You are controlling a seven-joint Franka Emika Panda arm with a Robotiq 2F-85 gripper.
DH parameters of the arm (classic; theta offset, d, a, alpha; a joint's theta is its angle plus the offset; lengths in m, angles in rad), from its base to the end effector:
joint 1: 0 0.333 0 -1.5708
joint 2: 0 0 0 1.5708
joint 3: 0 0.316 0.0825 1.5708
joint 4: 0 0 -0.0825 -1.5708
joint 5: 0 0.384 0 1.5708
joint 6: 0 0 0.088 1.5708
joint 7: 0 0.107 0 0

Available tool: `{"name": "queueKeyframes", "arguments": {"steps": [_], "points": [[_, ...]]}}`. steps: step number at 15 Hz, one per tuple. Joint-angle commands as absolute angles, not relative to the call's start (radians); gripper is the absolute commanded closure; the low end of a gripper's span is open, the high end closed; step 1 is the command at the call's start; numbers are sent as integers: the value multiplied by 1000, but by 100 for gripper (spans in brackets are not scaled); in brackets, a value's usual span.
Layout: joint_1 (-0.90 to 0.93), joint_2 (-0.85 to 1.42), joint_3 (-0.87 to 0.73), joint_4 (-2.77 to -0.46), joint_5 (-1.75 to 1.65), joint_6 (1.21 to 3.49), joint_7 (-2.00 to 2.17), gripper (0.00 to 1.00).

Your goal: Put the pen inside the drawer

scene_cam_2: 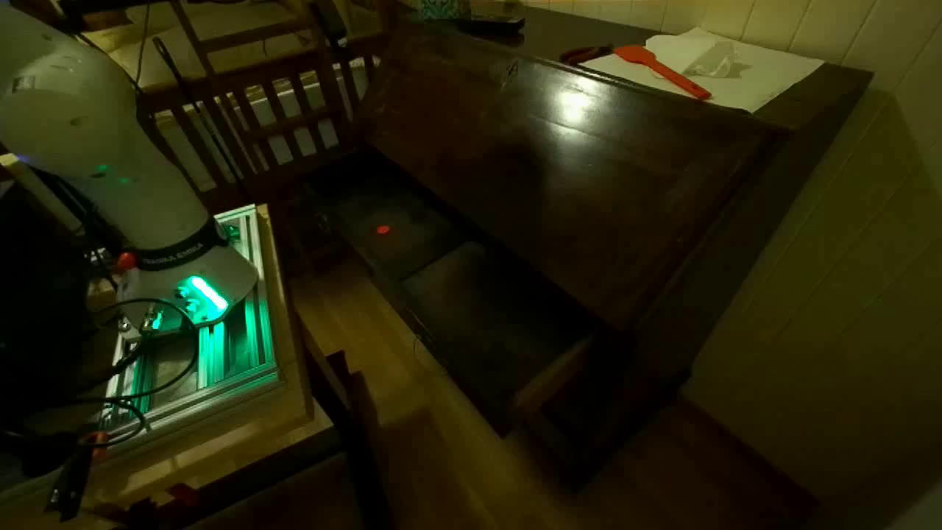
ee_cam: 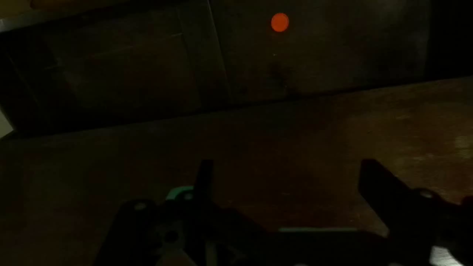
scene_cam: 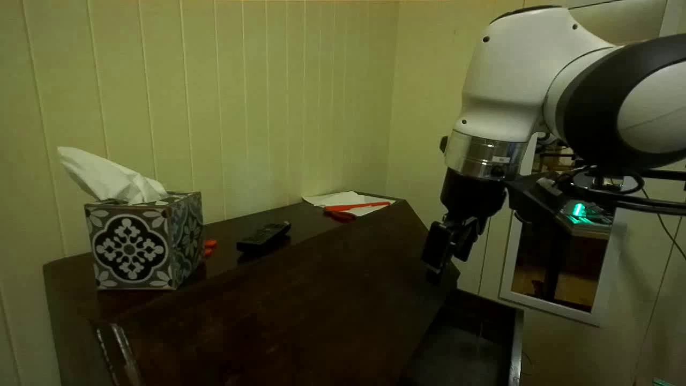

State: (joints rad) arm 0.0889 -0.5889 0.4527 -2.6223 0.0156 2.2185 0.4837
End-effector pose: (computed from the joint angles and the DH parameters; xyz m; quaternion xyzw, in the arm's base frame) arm 0.3311 0.1984 0.4335 0.9909 -0.0010 0.1141 0.0711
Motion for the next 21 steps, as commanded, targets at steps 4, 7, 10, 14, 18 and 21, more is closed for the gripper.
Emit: {"name": "queueKeyframes", "arguments": {"steps": [4,7,10,14,18,21], "points": [[114,-582,428,-2621,-4,2216,498,0],[114,-582,428,-2621,-4,2216,498,0],[72,-530,419,-2593,-30,2300,508,0],[1,-413,395,-2510,-100,2463,504,0],[-47,-262,358,-2377,-170,2561,472,0],[-60,-146,315,-2251,-223,2578,470,0]]}}
